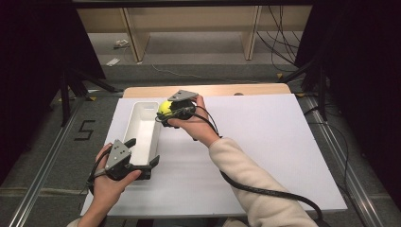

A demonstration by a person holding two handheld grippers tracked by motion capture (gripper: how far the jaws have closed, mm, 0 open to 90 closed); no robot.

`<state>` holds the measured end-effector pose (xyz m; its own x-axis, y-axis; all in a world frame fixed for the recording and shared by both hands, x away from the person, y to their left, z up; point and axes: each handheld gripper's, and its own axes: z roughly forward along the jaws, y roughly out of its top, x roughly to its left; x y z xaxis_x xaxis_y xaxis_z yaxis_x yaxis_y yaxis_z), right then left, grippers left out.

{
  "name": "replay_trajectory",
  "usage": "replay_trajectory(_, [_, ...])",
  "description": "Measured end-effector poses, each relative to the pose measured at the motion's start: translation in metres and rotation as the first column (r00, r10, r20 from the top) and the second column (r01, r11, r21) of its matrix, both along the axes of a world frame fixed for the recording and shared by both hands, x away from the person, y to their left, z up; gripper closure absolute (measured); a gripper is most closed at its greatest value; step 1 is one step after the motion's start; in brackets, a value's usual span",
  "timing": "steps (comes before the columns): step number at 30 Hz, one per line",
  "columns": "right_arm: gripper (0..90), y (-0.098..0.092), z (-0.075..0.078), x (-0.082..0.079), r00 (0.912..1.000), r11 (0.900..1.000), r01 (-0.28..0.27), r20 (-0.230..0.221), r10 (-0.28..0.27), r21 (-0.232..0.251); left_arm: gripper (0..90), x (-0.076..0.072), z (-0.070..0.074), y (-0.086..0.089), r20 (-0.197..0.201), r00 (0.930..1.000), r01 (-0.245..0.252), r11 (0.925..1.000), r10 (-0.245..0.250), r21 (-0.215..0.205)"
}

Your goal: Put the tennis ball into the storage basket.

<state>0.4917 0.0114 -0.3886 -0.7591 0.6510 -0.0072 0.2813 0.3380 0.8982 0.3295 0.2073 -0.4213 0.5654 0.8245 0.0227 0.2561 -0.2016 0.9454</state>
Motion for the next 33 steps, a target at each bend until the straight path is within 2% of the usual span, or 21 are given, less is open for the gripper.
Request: replay_trajectory(33, [26.6,0.022,0.004,0.001,0.9996,1.0,-0.027,-0.005,0.027,0.002,0.3,0.0,0.0,0.0,-0.001,1.0,0.0,1.0,0.0,-0.002])
